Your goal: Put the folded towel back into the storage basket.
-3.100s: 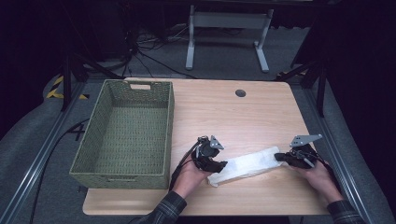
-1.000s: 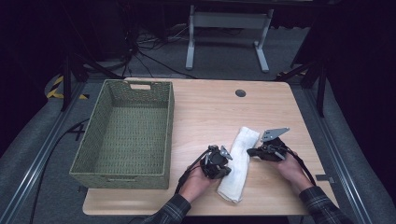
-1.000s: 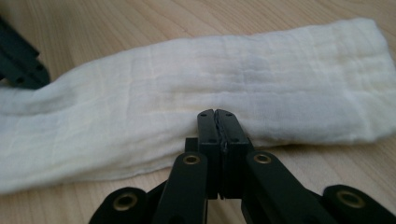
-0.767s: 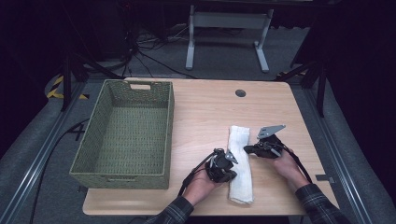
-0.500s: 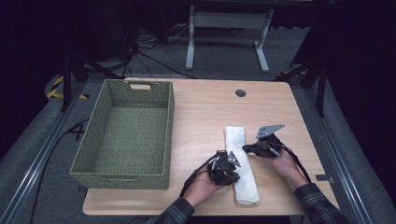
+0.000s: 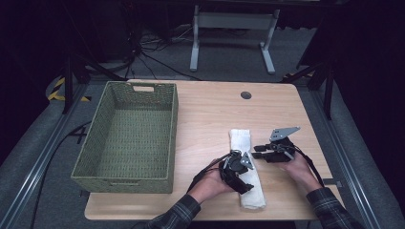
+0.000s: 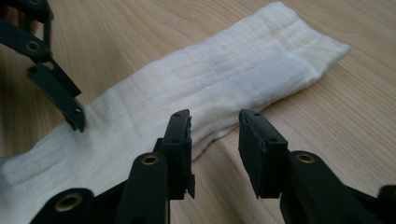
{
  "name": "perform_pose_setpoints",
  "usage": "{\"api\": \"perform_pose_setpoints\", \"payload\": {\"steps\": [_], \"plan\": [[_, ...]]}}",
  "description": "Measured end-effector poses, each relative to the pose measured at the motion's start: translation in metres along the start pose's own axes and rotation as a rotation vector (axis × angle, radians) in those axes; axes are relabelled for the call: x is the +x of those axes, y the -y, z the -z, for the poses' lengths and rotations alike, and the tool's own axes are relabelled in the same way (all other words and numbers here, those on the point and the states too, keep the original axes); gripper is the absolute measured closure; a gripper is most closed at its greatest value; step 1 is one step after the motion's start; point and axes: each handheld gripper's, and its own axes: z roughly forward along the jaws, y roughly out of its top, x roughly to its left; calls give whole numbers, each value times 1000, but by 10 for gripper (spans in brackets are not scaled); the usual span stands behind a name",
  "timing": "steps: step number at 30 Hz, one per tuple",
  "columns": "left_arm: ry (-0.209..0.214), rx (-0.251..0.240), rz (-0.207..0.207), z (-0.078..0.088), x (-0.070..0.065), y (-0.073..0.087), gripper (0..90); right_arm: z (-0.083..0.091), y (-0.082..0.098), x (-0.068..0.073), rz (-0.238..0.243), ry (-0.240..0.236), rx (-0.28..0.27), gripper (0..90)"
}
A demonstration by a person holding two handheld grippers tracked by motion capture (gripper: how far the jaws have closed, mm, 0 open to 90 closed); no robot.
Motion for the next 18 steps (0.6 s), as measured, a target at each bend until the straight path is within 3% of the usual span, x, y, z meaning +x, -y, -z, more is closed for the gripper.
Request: {"api": "perform_pose_setpoints", "payload": {"steps": [4, 8, 12, 16, 18], "plan": [[-9, 7, -27, -7, 0, -1, 207, 1, 0, 0, -2, 3, -7, 619], [-21, 56, -49, -12, -2, 0, 186, 1, 0, -1, 5, 5, -9, 606], [-30, 44, -62, -13, -2, 1, 192, 2, 0, -1, 4, 11, -12, 592], [-39, 43, -68, -11, -1, 2, 260, 4, 0, -2, 4, 15, -17, 583], [-40, 41, -60, -8, -1, 2, 341, 4, -1, -1, 5, 11, -22, 579]]}}
